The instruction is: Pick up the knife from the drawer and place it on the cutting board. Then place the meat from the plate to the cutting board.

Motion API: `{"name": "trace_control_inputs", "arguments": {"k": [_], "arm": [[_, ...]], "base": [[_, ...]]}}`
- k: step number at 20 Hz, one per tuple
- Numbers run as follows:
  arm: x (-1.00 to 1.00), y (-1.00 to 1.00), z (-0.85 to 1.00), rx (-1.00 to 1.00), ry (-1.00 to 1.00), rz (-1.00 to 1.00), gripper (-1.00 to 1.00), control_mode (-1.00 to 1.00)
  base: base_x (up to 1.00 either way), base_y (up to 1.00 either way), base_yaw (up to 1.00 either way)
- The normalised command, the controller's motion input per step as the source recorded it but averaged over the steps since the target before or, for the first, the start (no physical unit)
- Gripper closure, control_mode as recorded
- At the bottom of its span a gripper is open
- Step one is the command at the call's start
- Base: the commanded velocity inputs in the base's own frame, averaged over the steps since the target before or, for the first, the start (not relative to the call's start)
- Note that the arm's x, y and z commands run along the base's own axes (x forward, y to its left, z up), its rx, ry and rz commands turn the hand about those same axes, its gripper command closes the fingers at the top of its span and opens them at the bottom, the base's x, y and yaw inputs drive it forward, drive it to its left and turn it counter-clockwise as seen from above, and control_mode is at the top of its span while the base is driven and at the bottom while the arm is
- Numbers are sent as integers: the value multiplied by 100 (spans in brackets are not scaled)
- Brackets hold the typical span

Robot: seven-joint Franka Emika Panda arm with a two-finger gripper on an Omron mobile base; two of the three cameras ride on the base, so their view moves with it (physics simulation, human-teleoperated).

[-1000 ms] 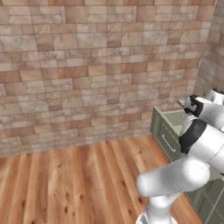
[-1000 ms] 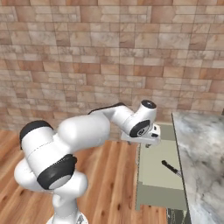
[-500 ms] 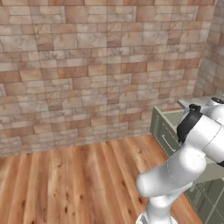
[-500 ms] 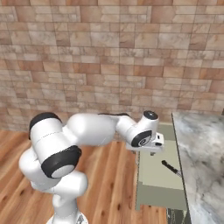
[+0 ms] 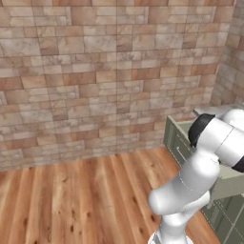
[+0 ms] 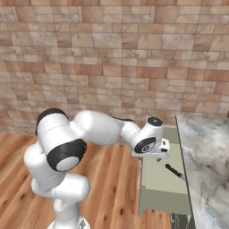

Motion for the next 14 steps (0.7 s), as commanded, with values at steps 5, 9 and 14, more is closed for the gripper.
{"name": "trace_control_inputs", "arguments": {"k": [5,9,14], "arm": [[10,-25,-1,0,1,0,-100,-100],[21,-28,-6,0,0,0,-100,-100],[19,-10,-22,0,0,0,-100,-100]], "base": [[0,0,0],[0,0,0],[0,0,0]]}}
